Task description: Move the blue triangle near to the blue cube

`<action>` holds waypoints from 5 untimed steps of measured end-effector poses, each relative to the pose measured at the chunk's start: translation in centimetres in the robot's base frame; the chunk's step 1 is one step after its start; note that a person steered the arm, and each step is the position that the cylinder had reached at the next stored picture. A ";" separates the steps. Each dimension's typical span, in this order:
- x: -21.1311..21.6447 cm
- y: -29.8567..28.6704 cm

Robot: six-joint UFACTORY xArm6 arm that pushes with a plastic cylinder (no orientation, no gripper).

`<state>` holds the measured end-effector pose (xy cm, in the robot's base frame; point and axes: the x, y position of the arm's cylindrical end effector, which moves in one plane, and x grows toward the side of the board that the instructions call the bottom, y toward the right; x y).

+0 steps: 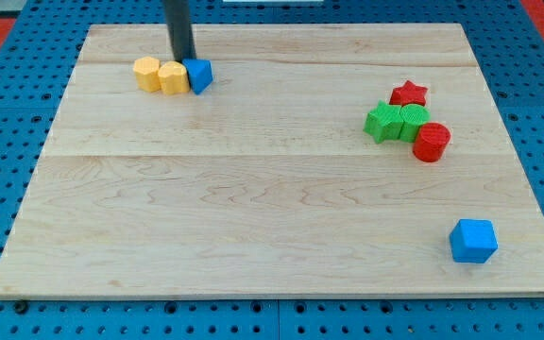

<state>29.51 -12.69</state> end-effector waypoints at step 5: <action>6.6 14.9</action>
<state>36.07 2.22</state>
